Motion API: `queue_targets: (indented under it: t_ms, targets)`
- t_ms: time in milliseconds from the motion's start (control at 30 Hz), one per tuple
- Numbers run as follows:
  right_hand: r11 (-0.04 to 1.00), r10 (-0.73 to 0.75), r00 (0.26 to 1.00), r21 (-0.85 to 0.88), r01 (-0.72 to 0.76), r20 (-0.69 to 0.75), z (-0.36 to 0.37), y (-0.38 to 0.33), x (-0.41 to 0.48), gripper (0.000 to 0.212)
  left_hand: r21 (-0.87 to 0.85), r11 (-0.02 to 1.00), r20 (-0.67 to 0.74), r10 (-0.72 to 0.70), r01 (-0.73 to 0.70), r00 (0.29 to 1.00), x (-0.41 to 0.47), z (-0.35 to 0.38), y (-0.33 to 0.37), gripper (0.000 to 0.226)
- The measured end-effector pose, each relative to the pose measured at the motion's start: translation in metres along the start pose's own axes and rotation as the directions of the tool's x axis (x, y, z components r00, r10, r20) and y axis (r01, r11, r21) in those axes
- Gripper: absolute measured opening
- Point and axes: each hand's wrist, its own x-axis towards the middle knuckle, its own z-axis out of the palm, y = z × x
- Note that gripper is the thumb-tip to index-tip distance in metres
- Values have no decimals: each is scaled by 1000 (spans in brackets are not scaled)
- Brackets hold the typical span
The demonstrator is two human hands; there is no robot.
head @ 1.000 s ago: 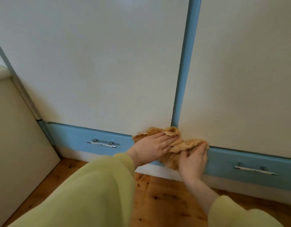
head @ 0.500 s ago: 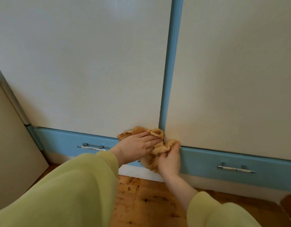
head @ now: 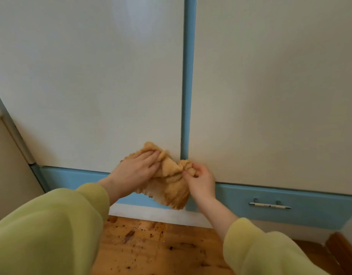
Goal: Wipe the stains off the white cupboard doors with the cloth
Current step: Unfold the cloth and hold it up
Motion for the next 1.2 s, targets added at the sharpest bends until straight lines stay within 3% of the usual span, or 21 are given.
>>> queue_targets:
  t_ms: [67,133,233,300,367,433,567,600,767,933,1033,1200]
  targets:
    - [999,-36,999,-17,36,-1,-20,-9,5,14,-65,991,-18,-120,118,993,4,-10,-2,60]
    - [998,-63,998,-26,63,11,-40,-18,7,13,-240,941,-19,-251,239,968,11,-26,2,44]
    - [990,-132,991,-54,133,23,-73,-35,6,24,-418,837,83,-353,354,932,26,-44,11,69]
    - [981,-171,984,-84,174,41,-96,-48,5,27,-502,788,138,-335,357,932,34,-55,20,60]
    - [974,-184,980,-123,193,79,-122,-61,2,24,-594,721,193,-302,357,933,40,-68,31,31]
    - [961,-185,976,-186,204,114,-148,-72,0,22,-707,614,238,-259,350,936,43,-79,42,30]
    - [920,-178,967,-317,229,183,-191,-96,-7,22,-919,160,342,-137,361,930,44,-97,62,31]
    - [894,-196,962,-369,254,187,-199,-102,-7,23,-928,100,349,-110,359,931,46,-98,65,31]
    - [729,-319,935,-591,345,153,-220,-124,1,33,-933,-39,359,-58,357,932,56,-107,72,24]
    - [626,-332,929,-699,345,161,-228,-134,7,37,-947,-25,320,-136,320,937,63,-108,69,29]
    - [567,-269,930,-739,364,252,-232,-140,4,27,-951,120,261,-176,284,949,66,-111,64,17]
    - [549,-126,928,-755,359,350,-246,-145,5,31,-858,434,188,-234,275,954,70,-112,46,28]
